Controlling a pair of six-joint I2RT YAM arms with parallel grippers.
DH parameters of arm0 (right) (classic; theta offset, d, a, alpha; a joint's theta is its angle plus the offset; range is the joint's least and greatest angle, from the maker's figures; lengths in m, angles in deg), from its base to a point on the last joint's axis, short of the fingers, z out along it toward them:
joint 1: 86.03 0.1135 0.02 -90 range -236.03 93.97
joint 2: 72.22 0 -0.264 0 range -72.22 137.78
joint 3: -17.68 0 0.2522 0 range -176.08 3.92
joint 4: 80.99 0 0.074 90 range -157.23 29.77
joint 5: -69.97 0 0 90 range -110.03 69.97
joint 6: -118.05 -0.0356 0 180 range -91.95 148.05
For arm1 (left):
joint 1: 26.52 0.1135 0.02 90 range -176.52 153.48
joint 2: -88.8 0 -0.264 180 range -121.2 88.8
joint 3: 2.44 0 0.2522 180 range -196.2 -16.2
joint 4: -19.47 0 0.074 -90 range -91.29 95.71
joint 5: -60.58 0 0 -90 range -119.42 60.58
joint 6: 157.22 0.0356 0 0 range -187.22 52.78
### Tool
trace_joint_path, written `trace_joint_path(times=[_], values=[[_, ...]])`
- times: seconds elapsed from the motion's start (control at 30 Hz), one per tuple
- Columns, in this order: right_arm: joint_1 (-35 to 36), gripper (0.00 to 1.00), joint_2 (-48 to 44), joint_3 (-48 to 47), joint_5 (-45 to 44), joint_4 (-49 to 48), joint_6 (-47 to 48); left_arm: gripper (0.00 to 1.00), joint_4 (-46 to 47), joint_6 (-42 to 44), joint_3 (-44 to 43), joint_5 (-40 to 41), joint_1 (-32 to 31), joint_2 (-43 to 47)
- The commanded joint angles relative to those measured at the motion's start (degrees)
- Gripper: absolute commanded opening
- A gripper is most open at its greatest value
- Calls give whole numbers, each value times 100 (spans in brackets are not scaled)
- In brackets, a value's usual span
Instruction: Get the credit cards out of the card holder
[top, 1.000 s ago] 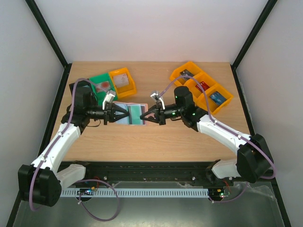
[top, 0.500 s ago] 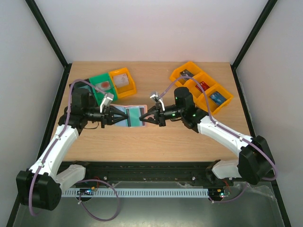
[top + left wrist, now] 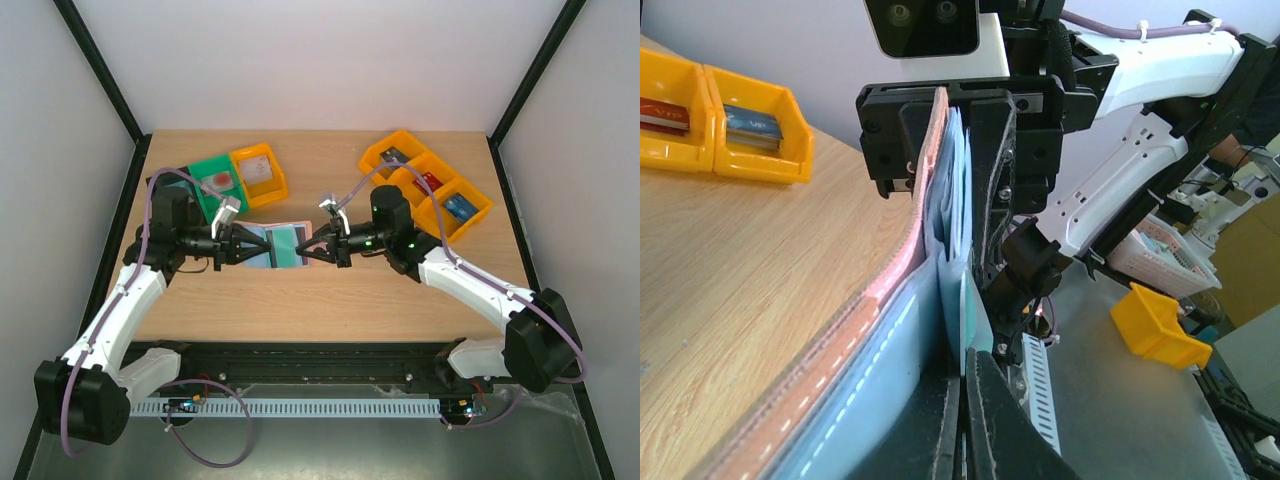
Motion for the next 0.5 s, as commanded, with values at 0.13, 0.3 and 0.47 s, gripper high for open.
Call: trace_joint_path(times=[0.13,0.3,0.47], values=[[-192,13,-135,-32,-8,-248,79,2,-246,205,14,-143,84,-2],[-194,13,-138,-28,24,-278,34,2,-247,213,9,-142,85,-12],[-164,26,-28,37,109,-636,-305,2,-217,204,14,-126,83,-33]])
